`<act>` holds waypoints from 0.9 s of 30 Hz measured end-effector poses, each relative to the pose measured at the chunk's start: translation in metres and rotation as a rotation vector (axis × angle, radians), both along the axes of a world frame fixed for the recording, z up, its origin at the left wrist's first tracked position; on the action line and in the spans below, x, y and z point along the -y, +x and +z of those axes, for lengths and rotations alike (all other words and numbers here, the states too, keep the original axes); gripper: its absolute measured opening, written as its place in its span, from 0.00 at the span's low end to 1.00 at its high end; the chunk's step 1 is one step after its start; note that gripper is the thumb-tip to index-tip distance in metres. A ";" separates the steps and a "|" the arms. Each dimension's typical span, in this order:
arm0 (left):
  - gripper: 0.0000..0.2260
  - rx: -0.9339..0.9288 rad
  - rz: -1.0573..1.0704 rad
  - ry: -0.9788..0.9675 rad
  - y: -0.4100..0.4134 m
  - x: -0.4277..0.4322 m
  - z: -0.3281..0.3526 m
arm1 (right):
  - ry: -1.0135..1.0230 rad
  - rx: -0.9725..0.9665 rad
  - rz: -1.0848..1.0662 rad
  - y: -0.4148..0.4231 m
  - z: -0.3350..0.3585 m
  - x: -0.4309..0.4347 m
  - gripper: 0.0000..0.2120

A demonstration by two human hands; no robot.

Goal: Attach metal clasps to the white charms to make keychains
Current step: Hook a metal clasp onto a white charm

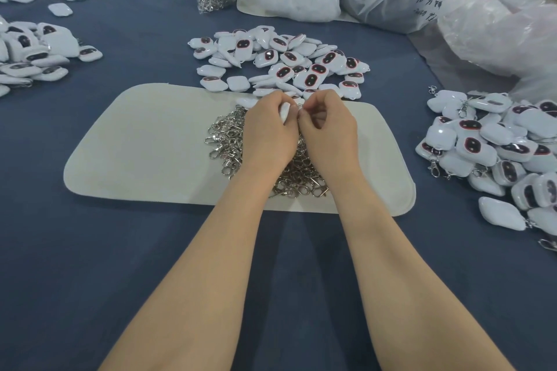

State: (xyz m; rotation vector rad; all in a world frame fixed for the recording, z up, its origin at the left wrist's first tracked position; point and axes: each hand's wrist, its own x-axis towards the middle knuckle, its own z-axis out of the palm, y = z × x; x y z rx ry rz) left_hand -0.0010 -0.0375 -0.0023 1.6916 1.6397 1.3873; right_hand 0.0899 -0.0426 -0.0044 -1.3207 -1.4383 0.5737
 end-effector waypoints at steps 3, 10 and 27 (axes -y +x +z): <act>0.04 -0.005 -0.002 -0.010 0.000 0.000 0.000 | 0.023 0.042 0.006 0.000 -0.001 0.000 0.07; 0.06 0.017 -0.030 -0.055 -0.002 0.000 -0.001 | 0.070 0.101 0.016 0.002 -0.001 0.001 0.07; 0.05 0.179 -0.249 -0.340 -0.009 0.006 0.013 | 0.000 0.024 -0.173 0.013 -0.007 -0.007 0.06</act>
